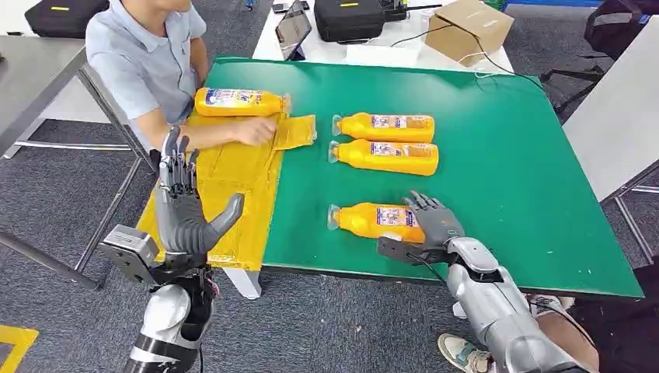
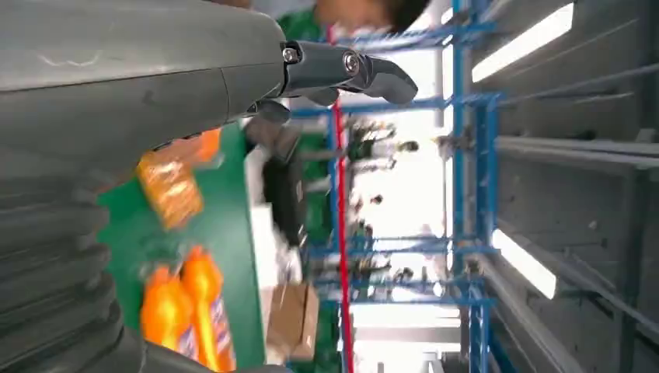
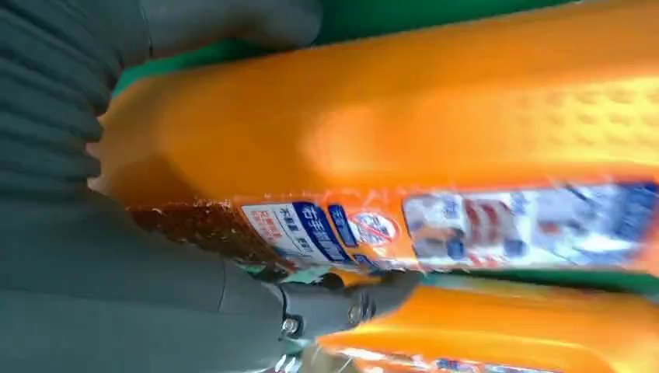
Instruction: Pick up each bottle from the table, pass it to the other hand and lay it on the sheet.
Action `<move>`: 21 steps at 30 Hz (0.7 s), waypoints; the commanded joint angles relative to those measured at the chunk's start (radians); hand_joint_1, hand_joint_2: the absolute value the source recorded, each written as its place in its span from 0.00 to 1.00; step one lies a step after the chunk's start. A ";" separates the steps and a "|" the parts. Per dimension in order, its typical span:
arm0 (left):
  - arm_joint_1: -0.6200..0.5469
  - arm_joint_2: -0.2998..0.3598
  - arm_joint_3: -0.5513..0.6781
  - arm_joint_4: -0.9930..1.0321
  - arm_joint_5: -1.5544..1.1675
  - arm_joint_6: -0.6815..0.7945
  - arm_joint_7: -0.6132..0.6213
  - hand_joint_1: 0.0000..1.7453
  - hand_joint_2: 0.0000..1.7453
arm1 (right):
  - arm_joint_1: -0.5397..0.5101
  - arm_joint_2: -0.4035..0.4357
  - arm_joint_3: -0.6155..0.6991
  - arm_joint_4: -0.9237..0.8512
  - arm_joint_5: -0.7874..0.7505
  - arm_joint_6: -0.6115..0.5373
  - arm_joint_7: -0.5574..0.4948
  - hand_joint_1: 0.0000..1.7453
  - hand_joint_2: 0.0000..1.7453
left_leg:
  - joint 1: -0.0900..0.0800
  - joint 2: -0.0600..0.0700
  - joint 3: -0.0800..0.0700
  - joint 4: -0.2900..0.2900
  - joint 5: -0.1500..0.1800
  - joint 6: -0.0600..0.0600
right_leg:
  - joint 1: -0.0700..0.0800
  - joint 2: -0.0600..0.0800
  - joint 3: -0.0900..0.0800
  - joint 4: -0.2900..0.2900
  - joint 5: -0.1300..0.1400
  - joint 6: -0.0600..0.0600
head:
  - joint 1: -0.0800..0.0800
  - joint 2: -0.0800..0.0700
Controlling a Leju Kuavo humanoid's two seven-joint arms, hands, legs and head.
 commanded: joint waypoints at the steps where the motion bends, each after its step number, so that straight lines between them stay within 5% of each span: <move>1: -0.083 0.023 -0.017 0.118 0.033 0.000 0.011 0.00 1.00 | 0.010 0.026 0.010 0.231 -0.043 0.017 -0.025 1.00 1.00 | 0.002 0.000 0.007 -0.003 0.000 -0.002 | 0.002 -0.003 0.008 -0.004 0.000 -0.002 | 0.000 0.000; 14: -0.056 0.023 -0.007 0.089 0.070 -0.027 0.034 0.00 1.00 | 0.032 0.023 0.051 0.132 -0.045 -0.026 -0.023 1.00 1.00 | 0.001 0.002 0.011 -0.001 -0.001 -0.001 | 0.002 -0.001 0.012 -0.003 0.000 -0.002 | 0.000 0.000; 21: -0.033 0.010 0.003 0.062 0.084 0.008 0.004 0.00 1.00 | 0.163 0.050 -0.059 -0.125 -0.254 -0.037 -0.170 1.00 1.00 | 0.002 0.002 0.011 -0.001 -0.002 -0.001 | 0.002 0.000 0.012 -0.002 -0.001 -0.002 | 0.000 0.000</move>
